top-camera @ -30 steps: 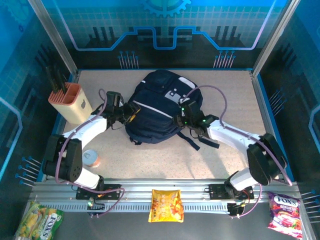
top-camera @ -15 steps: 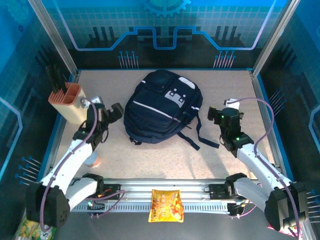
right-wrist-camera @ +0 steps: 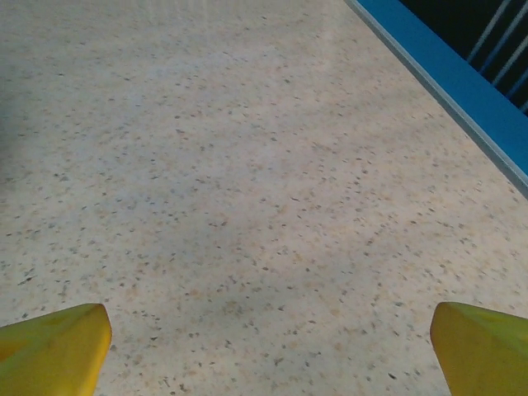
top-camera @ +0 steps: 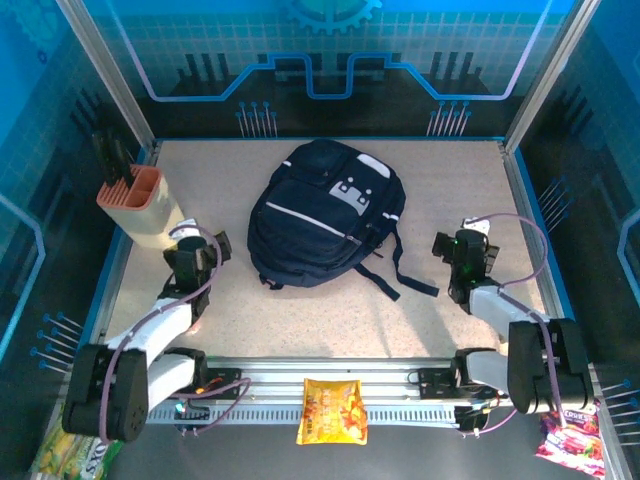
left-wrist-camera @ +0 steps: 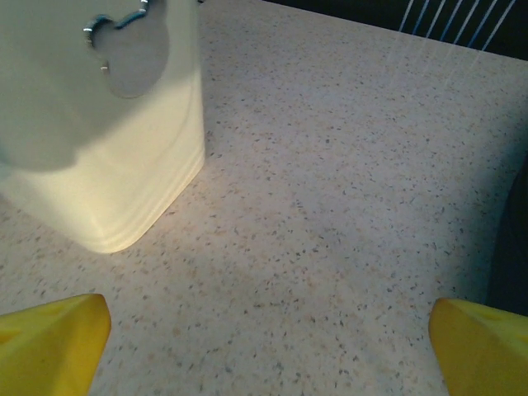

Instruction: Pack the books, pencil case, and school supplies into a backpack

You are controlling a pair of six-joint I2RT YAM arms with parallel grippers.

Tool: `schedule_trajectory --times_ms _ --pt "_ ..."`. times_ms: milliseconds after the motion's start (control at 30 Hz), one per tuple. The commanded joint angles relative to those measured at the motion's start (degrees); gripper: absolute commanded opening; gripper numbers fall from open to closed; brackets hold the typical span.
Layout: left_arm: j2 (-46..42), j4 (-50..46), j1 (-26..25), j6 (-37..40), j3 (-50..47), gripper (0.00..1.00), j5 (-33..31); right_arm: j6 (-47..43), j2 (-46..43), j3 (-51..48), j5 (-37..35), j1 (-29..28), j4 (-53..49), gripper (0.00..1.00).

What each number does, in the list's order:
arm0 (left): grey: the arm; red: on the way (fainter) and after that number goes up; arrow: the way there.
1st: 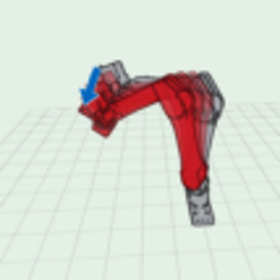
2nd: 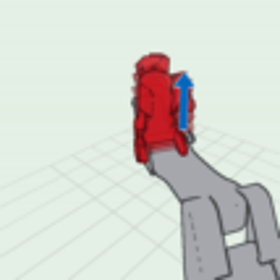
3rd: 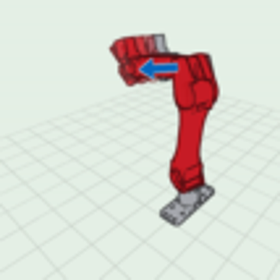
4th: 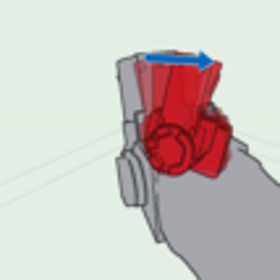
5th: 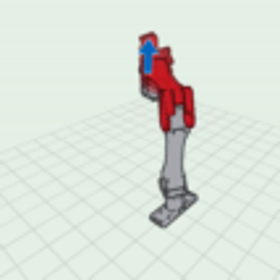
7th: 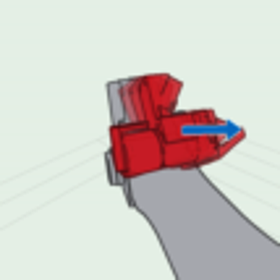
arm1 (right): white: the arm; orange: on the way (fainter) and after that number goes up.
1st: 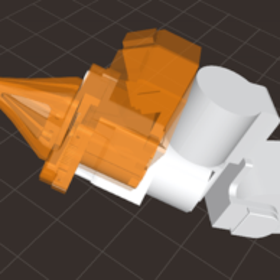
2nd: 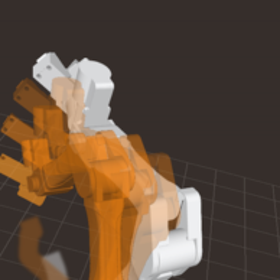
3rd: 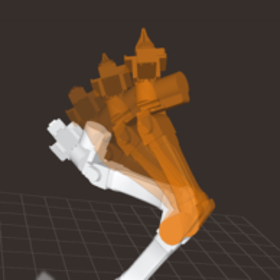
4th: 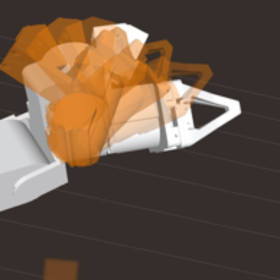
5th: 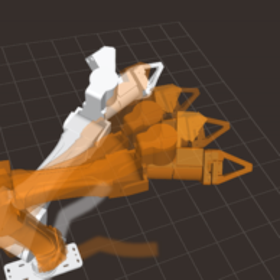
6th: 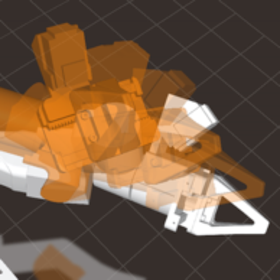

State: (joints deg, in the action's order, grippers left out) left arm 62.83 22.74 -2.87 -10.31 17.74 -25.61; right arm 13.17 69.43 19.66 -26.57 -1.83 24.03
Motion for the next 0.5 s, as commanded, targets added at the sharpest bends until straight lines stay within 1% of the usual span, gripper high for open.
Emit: schedule_trajectory --times_ms 0,67,100,200,367,433,467 --pt "5.6 12.5 1.5 5.6 0.0 0.99 7.2 -8.8 1.6 -3.7 7.7 -0.2 22.3 1.0" --pt "8.6 16.5 1.9 7.1 -0.1 0.99 10.5 -10.7 3.3 -3.3 12.1 -0.8 22.8 1.0" --pt "9.3 17.7 2.0 8.1 0.0 0.99 12.6 -12.1 4.8 -3.4 13.5 -1.3 25.0 1.0" --pt "11.8 23.7 2.2 9.8 -0.7 0.99 16.8 -13.1 6.4 -2.3 17.3 -1.9 25.0 1.0" --pt "17.6 31.2 2.7 10.3 -0.6 0.99 22.1 -12.9 14.5 -2.9 19.5 -2.0 35.0 1.0" --pt "20.4 33.2 2.8 10.6 0.0 0.99 23.3 -13.2 17.1 -1.9 18.3 -2.6 35.3 1.0" --pt "21.3 32.8 2.7 10.4 0.5 0.99 22.5 -13.2 18.2 -1.3 16.5 -3.1 35.2 1.0"
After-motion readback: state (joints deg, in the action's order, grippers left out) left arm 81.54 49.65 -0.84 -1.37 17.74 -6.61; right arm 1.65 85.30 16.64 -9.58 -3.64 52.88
